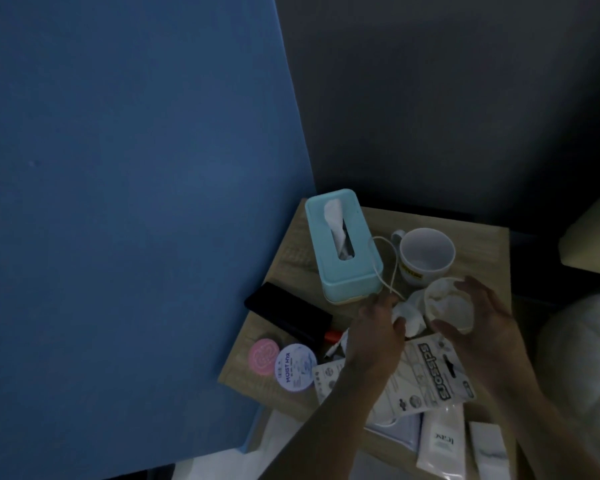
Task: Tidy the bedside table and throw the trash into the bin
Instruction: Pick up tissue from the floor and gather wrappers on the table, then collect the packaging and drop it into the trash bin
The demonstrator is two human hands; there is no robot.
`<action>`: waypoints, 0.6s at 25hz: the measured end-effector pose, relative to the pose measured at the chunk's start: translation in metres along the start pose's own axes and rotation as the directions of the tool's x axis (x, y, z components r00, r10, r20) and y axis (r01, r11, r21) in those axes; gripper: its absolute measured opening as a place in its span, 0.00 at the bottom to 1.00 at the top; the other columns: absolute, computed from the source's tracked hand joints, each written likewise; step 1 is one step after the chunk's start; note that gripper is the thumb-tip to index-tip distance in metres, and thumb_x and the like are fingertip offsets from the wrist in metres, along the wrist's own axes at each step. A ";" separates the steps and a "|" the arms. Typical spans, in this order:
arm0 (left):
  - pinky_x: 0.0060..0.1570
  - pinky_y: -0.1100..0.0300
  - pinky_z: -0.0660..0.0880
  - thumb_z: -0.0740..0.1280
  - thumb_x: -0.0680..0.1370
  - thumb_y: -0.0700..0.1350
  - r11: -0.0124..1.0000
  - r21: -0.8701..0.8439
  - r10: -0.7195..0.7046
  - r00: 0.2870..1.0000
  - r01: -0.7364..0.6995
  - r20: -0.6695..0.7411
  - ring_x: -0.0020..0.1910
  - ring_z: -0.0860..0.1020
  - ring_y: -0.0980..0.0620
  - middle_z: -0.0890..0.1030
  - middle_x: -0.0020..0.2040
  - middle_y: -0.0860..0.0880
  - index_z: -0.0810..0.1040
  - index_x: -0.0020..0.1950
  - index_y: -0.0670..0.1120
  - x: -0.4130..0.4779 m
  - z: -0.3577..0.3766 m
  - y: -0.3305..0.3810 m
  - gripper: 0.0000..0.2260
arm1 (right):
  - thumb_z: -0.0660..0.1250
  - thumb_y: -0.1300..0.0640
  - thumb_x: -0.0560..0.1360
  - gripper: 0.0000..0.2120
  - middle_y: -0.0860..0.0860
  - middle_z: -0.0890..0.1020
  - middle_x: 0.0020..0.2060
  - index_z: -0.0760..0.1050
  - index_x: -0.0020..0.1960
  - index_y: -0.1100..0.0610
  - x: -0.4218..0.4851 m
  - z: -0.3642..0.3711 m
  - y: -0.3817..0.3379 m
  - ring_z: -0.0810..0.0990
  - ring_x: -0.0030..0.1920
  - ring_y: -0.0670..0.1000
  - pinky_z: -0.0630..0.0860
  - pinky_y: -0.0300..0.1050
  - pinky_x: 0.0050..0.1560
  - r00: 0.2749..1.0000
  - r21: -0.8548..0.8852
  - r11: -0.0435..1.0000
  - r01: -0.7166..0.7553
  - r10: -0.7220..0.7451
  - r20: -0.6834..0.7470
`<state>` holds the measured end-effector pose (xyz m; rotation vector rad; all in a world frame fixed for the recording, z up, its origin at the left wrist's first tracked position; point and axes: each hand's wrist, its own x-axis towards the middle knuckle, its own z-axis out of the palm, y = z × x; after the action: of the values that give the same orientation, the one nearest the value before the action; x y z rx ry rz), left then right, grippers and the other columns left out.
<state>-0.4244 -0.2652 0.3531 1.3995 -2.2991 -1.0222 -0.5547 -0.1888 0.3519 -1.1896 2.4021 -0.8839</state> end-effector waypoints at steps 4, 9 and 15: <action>0.51 0.52 0.74 0.63 0.76 0.40 0.999 0.015 0.039 0.998 -0.038 -0.046 0.53 0.76 0.43 0.78 0.53 0.41 0.76 0.55 0.41 -0.004 -0.005 -0.001 0.09 | 0.73 0.51 0.67 0.30 0.52 0.61 0.73 0.66 0.66 0.51 -0.002 -0.009 -0.009 0.65 0.69 0.58 0.73 0.58 0.59 1.000 -0.069 0.997 -0.026 0.026 -0.003; 0.51 0.52 0.76 0.60 0.74 0.41 0.998 -0.026 0.057 0.990 -0.061 -0.129 0.53 0.78 0.45 0.80 0.53 0.43 0.78 0.56 0.45 -0.039 -0.034 -0.007 0.13 | 0.70 0.56 0.70 0.24 0.56 0.67 0.69 0.69 0.64 0.57 -0.020 -0.032 -0.044 0.67 0.66 0.58 0.73 0.59 0.57 0.976 -0.089 0.979 0.183 -0.192 -0.105; 0.54 0.57 0.74 0.57 0.76 0.41 0.990 -0.035 -0.142 0.976 0.138 -0.164 0.54 0.78 0.47 0.81 0.55 0.43 0.79 0.57 0.43 -0.114 -0.108 -0.005 0.14 | 0.68 0.65 0.67 0.12 0.61 0.80 0.47 0.76 0.50 0.61 -0.044 -0.023 -0.123 0.80 0.46 0.63 0.74 0.46 0.44 0.884 0.007 0.896 0.444 -0.439 0.160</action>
<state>-0.3048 -0.2161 0.4427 1.5927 -2.0892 -0.9287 -0.4665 -0.2011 0.4499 -1.7927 2.0542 -0.8381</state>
